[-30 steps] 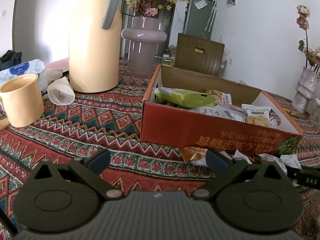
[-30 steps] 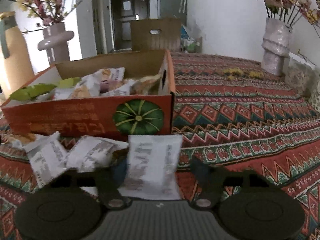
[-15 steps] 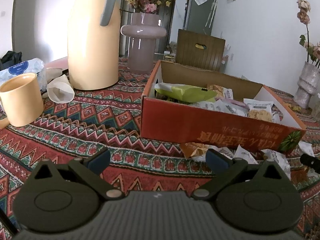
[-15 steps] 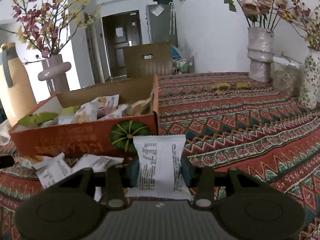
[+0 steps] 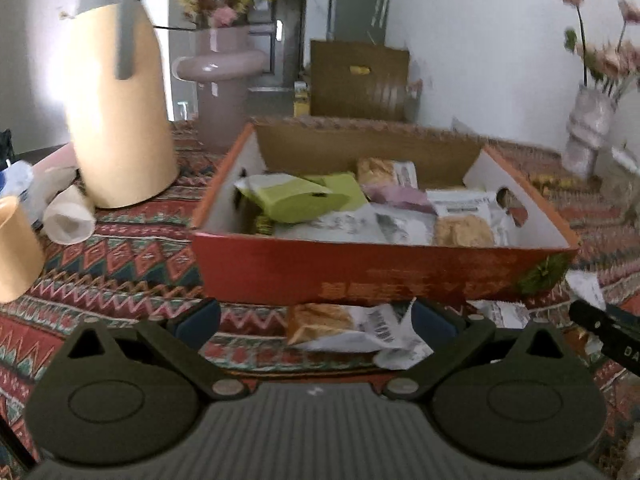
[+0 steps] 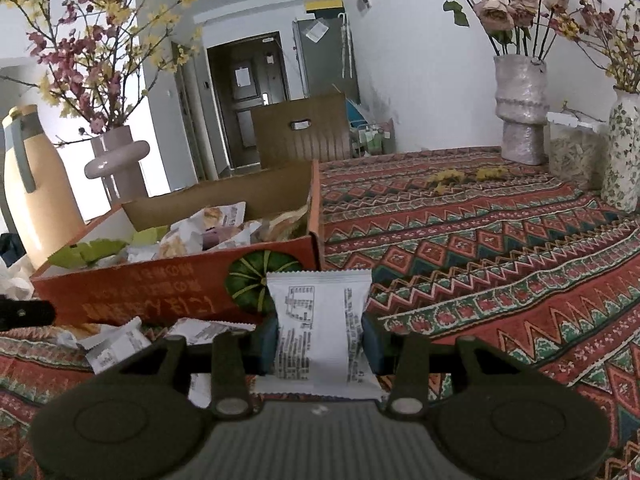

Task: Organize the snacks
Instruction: 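Grasp a biscuit packet with the left gripper while the right holds the white packet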

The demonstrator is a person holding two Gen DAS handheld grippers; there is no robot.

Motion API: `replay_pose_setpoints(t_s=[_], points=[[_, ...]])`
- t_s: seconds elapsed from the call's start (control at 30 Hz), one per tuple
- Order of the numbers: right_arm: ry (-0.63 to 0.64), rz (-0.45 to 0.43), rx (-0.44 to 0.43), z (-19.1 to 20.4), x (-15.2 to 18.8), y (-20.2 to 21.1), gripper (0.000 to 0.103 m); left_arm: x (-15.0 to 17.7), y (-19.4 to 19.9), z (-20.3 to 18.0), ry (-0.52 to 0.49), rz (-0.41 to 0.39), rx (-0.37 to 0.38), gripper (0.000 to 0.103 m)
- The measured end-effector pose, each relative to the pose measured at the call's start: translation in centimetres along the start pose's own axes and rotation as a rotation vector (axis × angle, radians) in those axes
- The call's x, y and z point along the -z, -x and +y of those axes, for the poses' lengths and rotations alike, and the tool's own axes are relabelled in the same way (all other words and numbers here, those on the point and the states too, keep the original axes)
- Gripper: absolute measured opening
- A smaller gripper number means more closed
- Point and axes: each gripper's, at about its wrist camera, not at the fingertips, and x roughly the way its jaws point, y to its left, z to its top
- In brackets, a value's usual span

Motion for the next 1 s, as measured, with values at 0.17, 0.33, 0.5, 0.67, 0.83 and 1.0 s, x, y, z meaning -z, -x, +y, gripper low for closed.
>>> replay_pose_setpoints(t_s=[0.17,0.33,0.5,0.67,0.83,1.0], points=[[-0.009,-0.008,-0.015,-0.2,0.0,0.2,0.042,-0.8,-2.6,-1.8,-0.034,0.082,-0.052,0.103],[-0.016,-0.012,-0.029,-0.3,0.0,0.3,0.042,-0.9,-4.9,-2.0,-0.017,0.155,-0.082,0.103],[-0.020,-0.018,-0.042,-0.5,0.0,0.4,0.042,-0.7,-6.5,-1.3,0.019,0.207,-0.106,0.103],[-0.020,-0.023,-0.049,-0.4,0.0,0.5,0.042,-0.3,-6.6,-0.8,0.038,0.215,-0.108,0.103],[-0.020,-0.022,-0.048,-0.4,0.0,0.5,0.043,0.2,-6.0,-0.9,0.030,0.200,-0.088,0.097],[-0.019,-0.022,-0.048,-0.4,0.0,0.5,0.043,0.3,-4.6,-1.0,0.021,0.170,-0.076,0.063]])
